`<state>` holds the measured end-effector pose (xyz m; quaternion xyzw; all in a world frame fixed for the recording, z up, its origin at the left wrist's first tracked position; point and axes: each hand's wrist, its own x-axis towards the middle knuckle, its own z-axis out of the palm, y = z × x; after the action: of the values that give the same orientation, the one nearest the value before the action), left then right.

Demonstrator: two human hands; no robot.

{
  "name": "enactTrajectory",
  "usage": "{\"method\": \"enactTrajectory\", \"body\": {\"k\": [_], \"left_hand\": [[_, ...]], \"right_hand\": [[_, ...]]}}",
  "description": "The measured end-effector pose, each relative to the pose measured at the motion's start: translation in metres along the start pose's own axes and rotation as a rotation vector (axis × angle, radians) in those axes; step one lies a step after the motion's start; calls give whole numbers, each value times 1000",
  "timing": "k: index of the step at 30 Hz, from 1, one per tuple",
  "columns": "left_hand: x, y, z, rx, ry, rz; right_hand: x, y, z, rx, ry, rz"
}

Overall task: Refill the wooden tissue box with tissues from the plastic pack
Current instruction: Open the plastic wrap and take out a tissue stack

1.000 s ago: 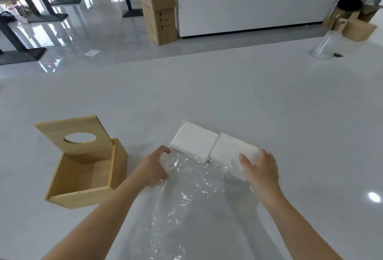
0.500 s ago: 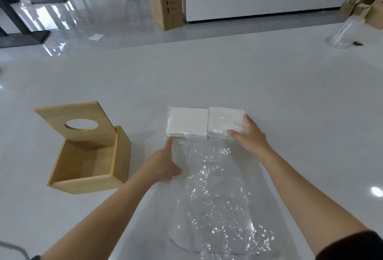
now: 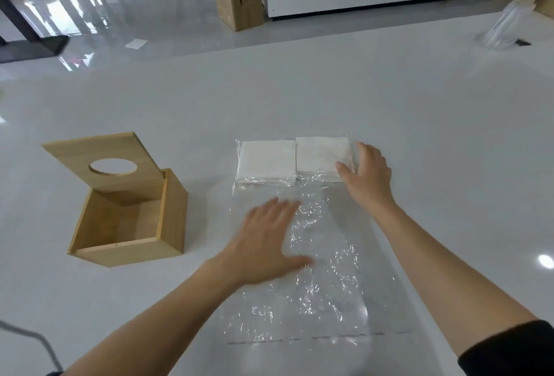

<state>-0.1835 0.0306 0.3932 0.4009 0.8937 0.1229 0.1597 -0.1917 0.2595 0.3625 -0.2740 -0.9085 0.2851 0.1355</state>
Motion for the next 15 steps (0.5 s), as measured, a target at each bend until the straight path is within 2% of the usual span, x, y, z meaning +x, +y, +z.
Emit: {"method": "enactTrajectory", "body": {"k": [2, 4, 6, 8, 12, 15], "left_hand": [[-12, 12, 12, 97, -236, 91], [-23, 15, 31, 160, -302, 157], [-28, 9, 49, 283, -191, 271], [-31, 1, 56, 357, -111, 279], [-29, -6, 67, 319, 40, 388], [-25, -5, 62, 165, 133, 471]], "right_hand": [[-5, 0, -3, 16, -9, 23], [-9, 2, -4, 34, -16, 42], [-14, 6, -4, 41, -28, 55], [-19, 11, -3, 61, -39, 69], [-33, 12, -3, 210, -5, 61], [-45, 5, -6, 314, 20, 22]]}}
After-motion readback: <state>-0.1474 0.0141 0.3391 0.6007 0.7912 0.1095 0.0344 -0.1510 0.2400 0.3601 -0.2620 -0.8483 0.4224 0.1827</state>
